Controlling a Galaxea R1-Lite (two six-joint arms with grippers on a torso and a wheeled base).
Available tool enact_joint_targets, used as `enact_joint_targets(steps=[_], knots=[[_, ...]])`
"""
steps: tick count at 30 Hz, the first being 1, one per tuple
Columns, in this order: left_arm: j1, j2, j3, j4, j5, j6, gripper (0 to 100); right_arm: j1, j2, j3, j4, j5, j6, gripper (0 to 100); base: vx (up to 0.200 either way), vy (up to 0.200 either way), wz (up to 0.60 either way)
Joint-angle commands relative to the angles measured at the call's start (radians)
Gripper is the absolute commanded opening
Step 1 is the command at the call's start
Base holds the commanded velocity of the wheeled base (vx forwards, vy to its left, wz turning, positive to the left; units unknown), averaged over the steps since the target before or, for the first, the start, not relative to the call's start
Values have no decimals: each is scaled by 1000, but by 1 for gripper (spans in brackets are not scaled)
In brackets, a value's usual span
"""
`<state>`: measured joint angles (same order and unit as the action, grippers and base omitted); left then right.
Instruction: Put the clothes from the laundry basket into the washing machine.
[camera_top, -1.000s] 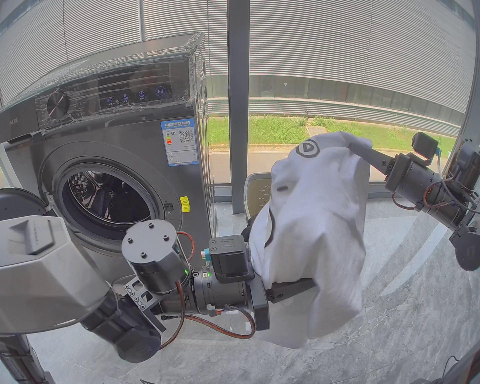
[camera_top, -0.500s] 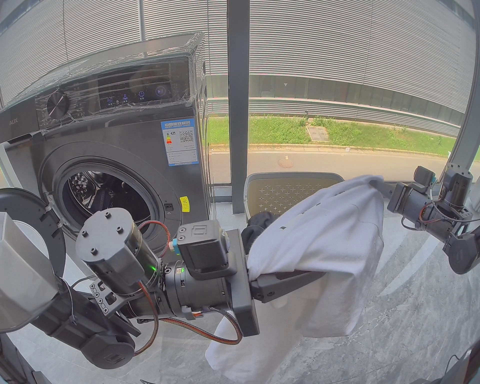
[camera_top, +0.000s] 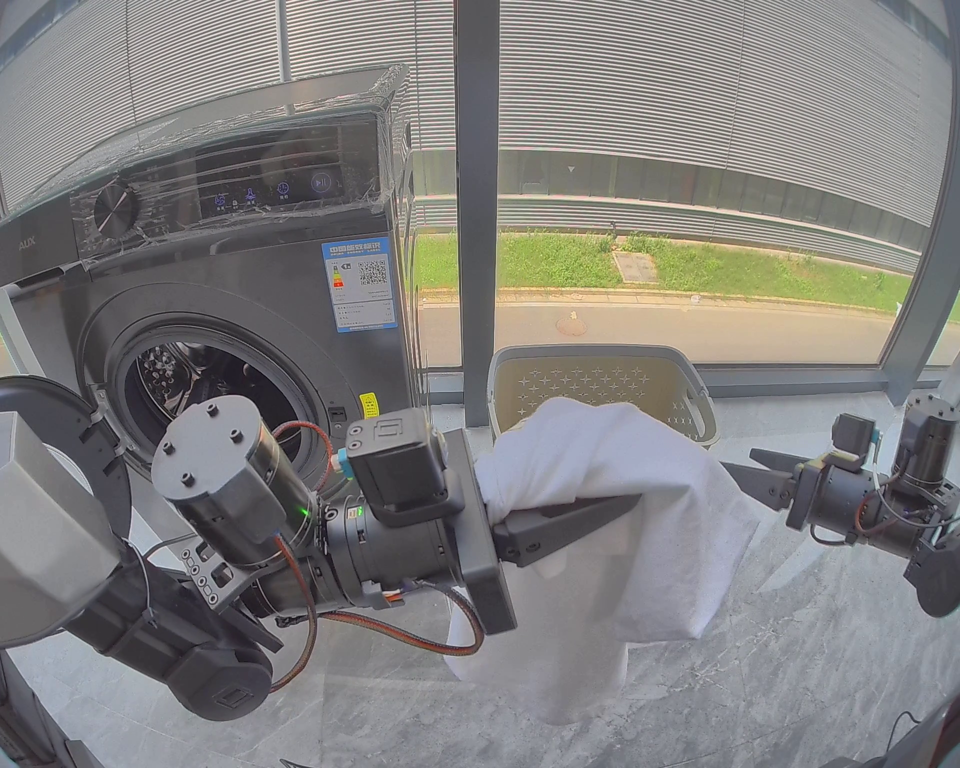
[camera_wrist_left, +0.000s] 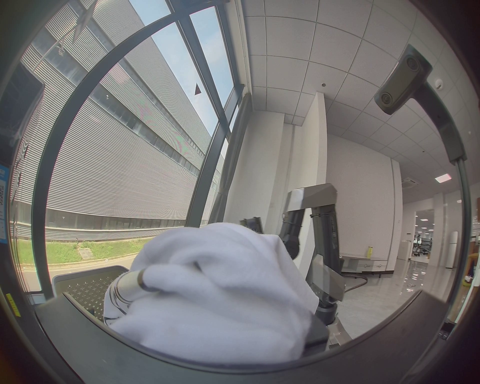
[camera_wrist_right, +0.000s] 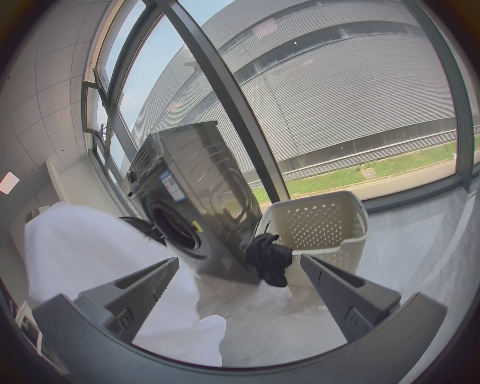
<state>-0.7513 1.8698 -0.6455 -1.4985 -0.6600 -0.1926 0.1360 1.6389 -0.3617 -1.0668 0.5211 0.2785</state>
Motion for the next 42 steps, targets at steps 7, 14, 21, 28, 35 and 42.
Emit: enact_joint_targets(steps=[7,14,21,28,35,42], knots=[[29,124,-43,-6,28,-4,0,33,-202,118,-1,263,-82,100,0,0,0],[30,134,-85,-3,40,-5,0,131,-174,147,-1,269,-96,100,0,0,0],[32,117,-95,-3,54,-5,0,209,-85,153,-1,266,-114,100,0,0,0],[32,108,-97,-5,56,-5,0,202,65,49,-1,240,-113,100,0,0,0],[32,88,-98,-2,54,-7,0,226,139,4,-1,231,-113,100,0,0,0],[30,94,-114,3,54,-7,0,312,194,-54,-1,231,-116,100,0,0,0]])
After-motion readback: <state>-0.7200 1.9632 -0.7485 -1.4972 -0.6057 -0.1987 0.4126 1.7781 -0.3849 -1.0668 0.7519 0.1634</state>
